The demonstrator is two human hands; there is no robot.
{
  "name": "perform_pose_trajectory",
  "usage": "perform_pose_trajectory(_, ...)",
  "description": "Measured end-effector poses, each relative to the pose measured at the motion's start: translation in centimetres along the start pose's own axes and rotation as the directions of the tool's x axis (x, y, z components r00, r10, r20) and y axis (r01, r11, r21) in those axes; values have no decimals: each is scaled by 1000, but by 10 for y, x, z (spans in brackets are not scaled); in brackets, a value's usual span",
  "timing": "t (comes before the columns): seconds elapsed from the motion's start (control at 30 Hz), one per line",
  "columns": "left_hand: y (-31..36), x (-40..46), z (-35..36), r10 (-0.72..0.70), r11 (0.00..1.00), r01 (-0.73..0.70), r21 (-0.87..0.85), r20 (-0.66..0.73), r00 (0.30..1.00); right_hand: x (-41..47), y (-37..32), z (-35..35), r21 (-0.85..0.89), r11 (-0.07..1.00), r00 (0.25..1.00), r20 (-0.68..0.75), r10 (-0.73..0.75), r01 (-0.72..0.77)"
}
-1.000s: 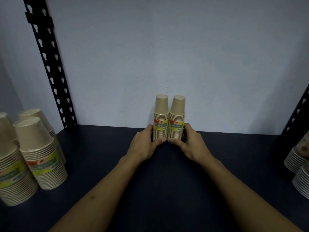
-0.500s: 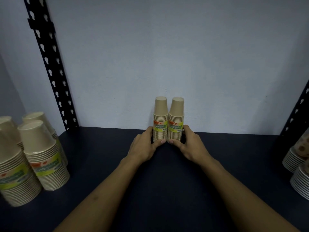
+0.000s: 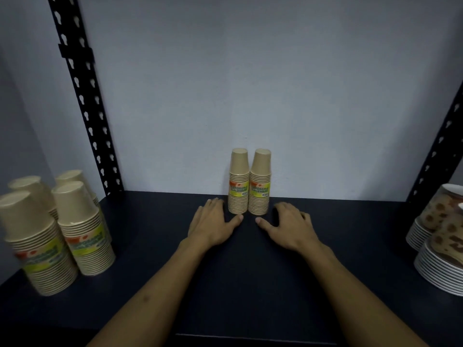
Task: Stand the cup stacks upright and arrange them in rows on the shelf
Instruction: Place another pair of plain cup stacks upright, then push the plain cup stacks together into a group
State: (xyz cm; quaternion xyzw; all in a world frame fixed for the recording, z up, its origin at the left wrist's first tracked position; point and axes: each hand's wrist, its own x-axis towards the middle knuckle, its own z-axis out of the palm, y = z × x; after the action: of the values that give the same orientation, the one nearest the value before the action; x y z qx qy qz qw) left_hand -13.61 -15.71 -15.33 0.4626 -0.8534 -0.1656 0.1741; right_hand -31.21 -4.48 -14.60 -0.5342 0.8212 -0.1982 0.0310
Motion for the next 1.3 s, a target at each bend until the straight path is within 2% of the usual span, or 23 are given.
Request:
perform_pose_trajectory(0.17, 1, -34, -7, -6, 995, 1, 103, 48, 999, -26, -7, -5, -67, 997, 998, 50, 31, -28)
perform_pose_trajectory(0.63, 6, -143, -18, 52, 987, -54, 150, 23, 998, -115, -37, -6, -136, 989, 993, 105, -51, 65)
perform_pose_trajectory(0.93, -14, -198, -38, 92, 991, -91, 100, -12, 996, -142, -58, -3, -73, 990, 986, 116, -116, 124)
perform_pose_trajectory(1.03, -30, -217, -64, 92, 991, -88, 104, -33, 995, -141, -78, -2, -16, 981, 971, 144, -190, 194)
perform_pose_trajectory(1.1, -42, -229, -87, 67, 989, -51, 139, -107, 992, -135, -96, 0, 45, 962, 943, 189, -273, 269)
perform_pose_trajectory(1.17, -55, -241, -109, 23, 988, 17, 156, -248, 968, -127, -120, 2, 143, 936, 910, 226, -348, 322)
perform_pose_trajectory(1.23, -66, -251, -131, -18, 993, 65, 95, -431, 902, -118, -147, 3, 278, 895, 888, 208, -411, 349)
perform_pose_trajectory(1.3, -78, -257, -152, -54, 998, 59, -10, -594, 803, -109, -179, 4, 410, 835, 876, 148, -458, 367)
